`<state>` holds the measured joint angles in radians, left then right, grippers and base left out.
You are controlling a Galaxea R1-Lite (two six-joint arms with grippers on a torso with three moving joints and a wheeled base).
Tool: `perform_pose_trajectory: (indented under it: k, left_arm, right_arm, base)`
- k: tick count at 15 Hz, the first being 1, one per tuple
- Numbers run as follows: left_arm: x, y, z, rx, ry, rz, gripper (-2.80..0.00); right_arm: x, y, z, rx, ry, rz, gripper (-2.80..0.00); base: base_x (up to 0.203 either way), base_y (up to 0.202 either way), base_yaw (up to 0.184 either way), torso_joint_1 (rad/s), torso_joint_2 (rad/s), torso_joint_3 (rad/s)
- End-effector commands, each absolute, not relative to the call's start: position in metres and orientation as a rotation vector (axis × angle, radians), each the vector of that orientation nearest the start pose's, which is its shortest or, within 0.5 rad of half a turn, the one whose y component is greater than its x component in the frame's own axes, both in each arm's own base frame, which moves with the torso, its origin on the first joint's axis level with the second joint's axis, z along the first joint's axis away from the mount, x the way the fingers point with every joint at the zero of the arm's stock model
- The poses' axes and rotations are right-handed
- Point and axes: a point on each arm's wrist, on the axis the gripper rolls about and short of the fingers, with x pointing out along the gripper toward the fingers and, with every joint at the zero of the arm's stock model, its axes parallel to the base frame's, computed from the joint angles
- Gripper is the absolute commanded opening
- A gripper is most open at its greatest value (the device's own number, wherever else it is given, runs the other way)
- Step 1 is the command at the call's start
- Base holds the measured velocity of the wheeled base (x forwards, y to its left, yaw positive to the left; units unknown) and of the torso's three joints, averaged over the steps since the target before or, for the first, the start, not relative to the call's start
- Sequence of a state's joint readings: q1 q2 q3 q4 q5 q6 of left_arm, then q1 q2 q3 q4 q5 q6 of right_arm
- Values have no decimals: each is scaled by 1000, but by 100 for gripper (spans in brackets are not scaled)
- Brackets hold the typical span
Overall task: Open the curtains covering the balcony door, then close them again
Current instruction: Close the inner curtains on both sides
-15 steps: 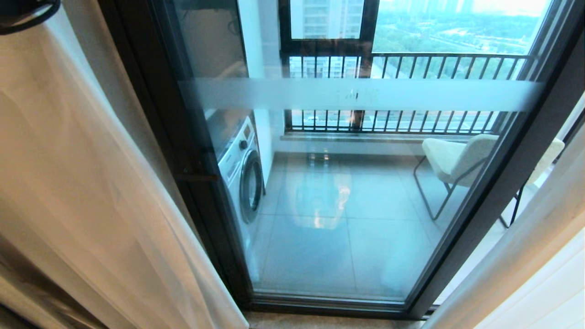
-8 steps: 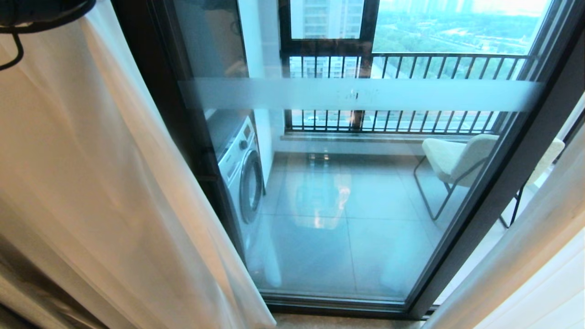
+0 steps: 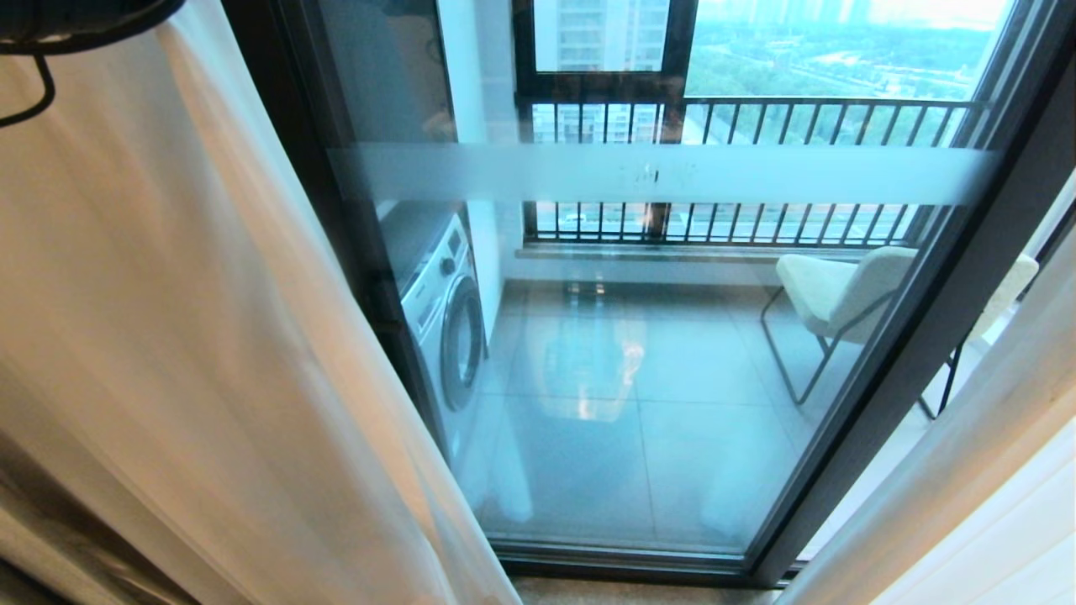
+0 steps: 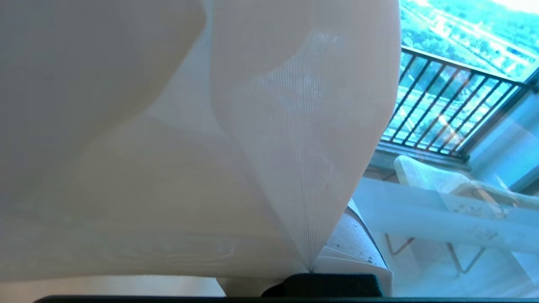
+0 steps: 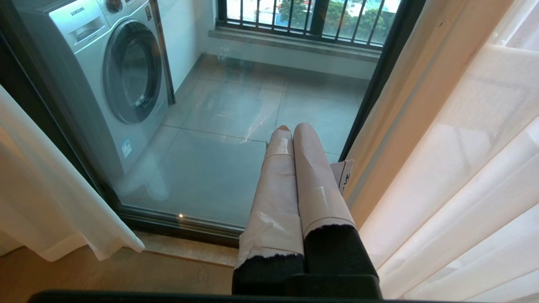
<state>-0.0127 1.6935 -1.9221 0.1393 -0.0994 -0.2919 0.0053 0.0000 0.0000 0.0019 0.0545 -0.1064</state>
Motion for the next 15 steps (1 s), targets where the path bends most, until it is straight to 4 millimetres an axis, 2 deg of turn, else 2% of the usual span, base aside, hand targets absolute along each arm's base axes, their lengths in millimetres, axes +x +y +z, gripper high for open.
perform_pose_trajectory:
  k: [1,5,10,15]
  left_arm:
    - [283,-12,421,-274,-71,-140,-280]
    - [271,-12,415,-155,-55,-132,-280]
    - [253,-11,413,-156,-47,-131,-280]
    - [249,-11,416,-160,-59,-130,-280]
  right_arm:
    - [-23,1,75,-107,-2,61,-280]
    - [-23,1,75,-107,0,61,-280]
    - [-23,1,75,-107,-1,61,-280]
    - [-23,1,75,-107,-2,61,-280]
  base:
    - [0,0,0,0,0,0]
    - [0,0,0,0,0,0]
    - [0,0,0,0,0,0]
    - [0,0,0,0,0,0]
